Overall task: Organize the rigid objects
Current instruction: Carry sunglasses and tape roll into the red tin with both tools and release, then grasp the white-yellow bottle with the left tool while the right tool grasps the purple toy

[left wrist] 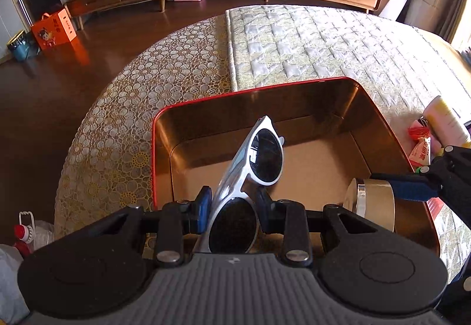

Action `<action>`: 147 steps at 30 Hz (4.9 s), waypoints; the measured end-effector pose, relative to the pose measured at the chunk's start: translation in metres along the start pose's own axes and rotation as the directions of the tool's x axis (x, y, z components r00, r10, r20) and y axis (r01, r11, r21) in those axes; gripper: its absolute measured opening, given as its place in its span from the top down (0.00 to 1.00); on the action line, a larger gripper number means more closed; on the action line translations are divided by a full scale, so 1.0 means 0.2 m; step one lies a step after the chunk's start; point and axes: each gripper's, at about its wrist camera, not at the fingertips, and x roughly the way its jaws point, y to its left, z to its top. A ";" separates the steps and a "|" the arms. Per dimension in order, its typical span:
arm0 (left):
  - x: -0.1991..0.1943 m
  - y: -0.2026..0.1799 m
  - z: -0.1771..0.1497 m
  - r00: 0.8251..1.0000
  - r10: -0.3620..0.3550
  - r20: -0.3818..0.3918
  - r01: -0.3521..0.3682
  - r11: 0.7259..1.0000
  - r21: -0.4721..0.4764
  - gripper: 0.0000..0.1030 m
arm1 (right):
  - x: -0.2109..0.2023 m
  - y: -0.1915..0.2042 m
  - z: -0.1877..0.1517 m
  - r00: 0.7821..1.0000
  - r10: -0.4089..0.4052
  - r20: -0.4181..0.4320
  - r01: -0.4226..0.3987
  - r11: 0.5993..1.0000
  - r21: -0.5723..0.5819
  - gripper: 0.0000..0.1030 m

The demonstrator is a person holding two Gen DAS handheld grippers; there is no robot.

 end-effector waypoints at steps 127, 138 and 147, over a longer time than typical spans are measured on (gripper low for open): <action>0.17 -1.28 0.28 0.978 -0.210 0.016 0.210 0.978 -0.007 0.45 | -0.31 -1.30 -0.68 0.990 -0.101 0.093 0.053 0.904 0.425 0.47; 0.11 -1.28 0.26 0.977 -0.210 0.020 0.210 0.977 0.021 0.53 | -0.35 -1.25 -0.68 0.985 -0.150 0.084 0.100 0.896 0.434 0.50; -0.01 -1.27 0.22 0.977 -0.210 0.029 0.208 0.976 0.058 0.54 | -0.48 -1.20 -0.69 0.975 -0.201 0.090 0.145 0.894 0.423 0.50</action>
